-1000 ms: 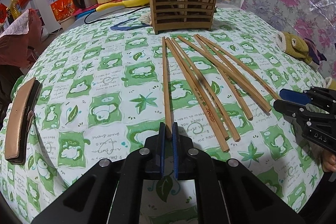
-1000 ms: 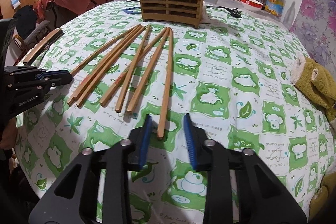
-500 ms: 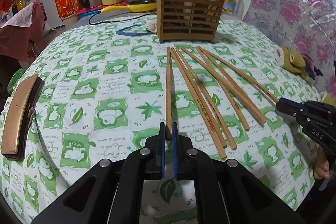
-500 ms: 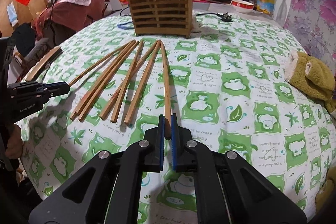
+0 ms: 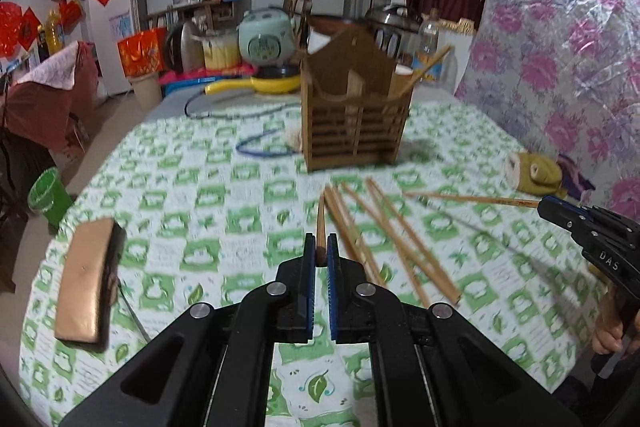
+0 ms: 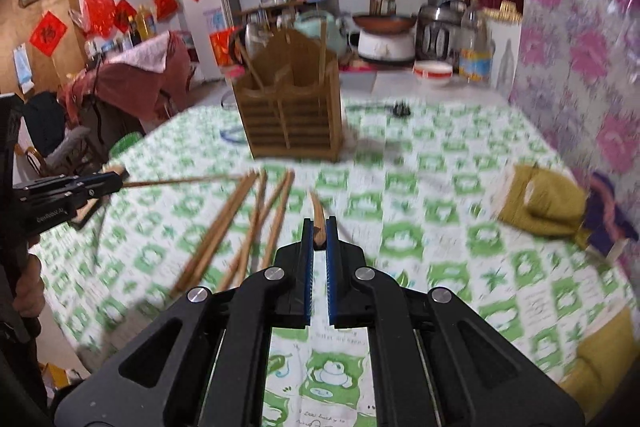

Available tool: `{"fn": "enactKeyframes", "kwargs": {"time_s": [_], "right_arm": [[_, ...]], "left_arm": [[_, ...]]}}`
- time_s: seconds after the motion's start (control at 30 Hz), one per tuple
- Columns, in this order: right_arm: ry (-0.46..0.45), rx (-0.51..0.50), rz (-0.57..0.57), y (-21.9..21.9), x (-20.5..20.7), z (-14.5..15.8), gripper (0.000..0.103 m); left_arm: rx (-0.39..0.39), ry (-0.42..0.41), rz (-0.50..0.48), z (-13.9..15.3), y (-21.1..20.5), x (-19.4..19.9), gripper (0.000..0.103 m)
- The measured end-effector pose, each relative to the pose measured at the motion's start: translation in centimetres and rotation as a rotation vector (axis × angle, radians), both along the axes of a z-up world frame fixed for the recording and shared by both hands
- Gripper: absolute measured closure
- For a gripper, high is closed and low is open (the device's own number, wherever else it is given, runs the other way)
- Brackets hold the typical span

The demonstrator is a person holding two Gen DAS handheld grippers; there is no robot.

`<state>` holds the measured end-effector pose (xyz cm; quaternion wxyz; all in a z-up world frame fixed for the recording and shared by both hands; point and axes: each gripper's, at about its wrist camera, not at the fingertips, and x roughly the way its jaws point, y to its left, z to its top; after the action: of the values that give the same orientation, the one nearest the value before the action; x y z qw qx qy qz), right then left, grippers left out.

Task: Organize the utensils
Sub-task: 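Lift both held chopsticks and carry them above the wooden caddy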

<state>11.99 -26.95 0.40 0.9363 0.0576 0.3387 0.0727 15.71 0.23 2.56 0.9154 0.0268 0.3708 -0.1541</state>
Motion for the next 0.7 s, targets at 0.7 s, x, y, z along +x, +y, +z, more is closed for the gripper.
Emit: {"fn": "enactKeyframes", "kwargs": {"time_s": [0.7], "right_arm": [[-0.161,0.009,0.017,-0.3,-2.0,7.5,0.096]], "left_arm": [[-0.044,-0.133,-0.070,8.9,-1.8,-1.5,0.097]]}}
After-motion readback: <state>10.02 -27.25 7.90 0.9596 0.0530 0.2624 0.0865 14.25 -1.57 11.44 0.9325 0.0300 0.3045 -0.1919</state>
